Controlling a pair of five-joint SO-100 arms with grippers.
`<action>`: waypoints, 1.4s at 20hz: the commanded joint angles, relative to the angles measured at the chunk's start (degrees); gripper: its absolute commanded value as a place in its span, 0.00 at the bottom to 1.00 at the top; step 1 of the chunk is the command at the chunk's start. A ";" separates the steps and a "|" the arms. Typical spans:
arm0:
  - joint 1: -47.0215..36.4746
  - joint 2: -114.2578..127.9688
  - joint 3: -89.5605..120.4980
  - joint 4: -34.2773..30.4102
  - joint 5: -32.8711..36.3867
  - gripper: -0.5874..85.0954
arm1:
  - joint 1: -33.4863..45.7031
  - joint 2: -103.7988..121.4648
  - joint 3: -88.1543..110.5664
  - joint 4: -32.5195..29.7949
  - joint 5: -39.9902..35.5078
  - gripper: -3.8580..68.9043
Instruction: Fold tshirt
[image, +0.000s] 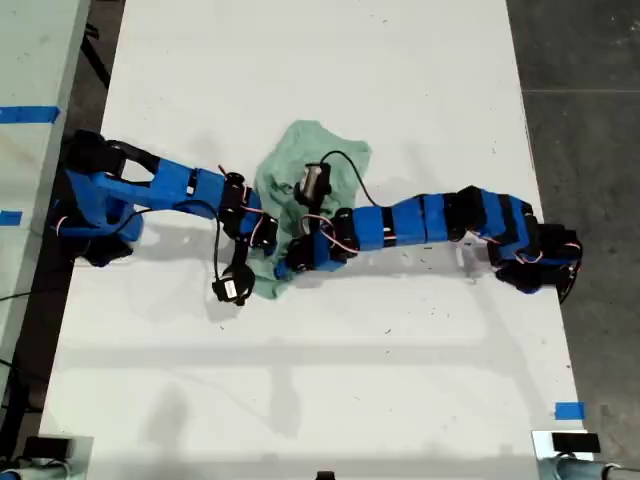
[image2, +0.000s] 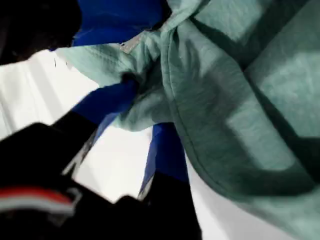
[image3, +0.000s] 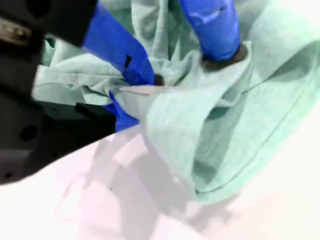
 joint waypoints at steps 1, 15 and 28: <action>2.11 -0.26 -3.16 -0.09 -0.35 0.01 | -2.11 3.08 0.88 5.01 -0.53 0.03; 18.11 -15.56 -53.00 12.83 7.29 0.01 | -21.36 28.30 6.42 14.50 2.02 0.03; -17.67 -5.98 -50.98 24.79 38.06 0.01 | 10.11 57.57 34.80 27.95 -28.30 0.03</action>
